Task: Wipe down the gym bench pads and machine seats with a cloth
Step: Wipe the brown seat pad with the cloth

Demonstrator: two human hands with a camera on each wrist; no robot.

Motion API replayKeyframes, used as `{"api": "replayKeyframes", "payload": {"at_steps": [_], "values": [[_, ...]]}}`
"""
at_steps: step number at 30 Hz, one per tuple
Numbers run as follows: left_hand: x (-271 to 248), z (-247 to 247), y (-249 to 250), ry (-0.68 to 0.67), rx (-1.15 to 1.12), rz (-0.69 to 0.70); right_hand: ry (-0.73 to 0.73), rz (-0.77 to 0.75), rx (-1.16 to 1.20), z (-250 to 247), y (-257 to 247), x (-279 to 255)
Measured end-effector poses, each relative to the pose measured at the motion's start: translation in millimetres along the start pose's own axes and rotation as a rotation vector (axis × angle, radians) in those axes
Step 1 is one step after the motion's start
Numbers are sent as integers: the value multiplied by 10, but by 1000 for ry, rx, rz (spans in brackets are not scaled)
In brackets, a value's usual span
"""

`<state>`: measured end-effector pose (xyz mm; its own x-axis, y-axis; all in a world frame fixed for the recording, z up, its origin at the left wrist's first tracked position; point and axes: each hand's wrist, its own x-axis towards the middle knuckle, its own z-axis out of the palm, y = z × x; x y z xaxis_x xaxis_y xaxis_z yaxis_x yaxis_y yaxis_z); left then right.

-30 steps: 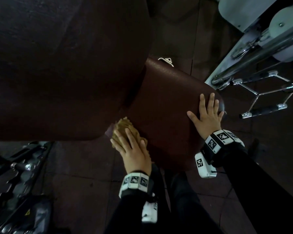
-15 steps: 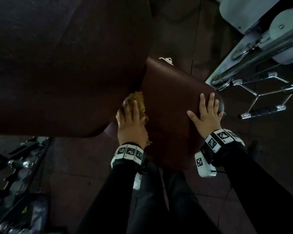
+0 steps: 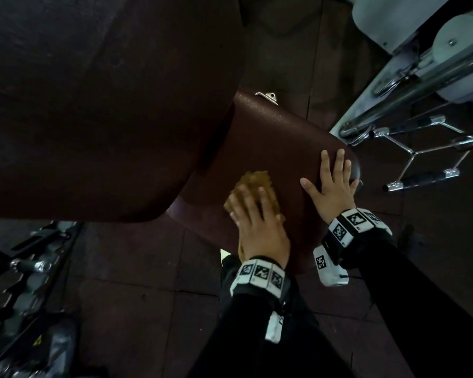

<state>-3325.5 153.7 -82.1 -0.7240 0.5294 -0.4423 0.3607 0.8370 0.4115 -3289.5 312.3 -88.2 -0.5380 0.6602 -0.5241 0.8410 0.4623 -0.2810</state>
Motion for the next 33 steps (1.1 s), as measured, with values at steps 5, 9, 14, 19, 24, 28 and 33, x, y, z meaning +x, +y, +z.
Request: {"api": "replayKeyframes", "payload": {"at_steps": [5,9,14,19,24,28,33], "values": [[115,-79,157,-110,-89,188,24,-3,16,-37,-34,-37],[142,-243,-177,-5,-79,156,30,-14,30,-67,-84,-117],[346,-471,-813,53,159,5,126,-195,5,55,-391,-418],[381,-463,-976,40,191,44,38,-226,-113,393,-704,-741],[363,-435,-957,33,154,17,7,-203,-141,446,-713,-641],[396,-462,-981,-28,127,20,81,-223,-88,234,-744,-297],[414,-485,-978,-91,97,4,47,-267,31,-158,-829,447]]}}
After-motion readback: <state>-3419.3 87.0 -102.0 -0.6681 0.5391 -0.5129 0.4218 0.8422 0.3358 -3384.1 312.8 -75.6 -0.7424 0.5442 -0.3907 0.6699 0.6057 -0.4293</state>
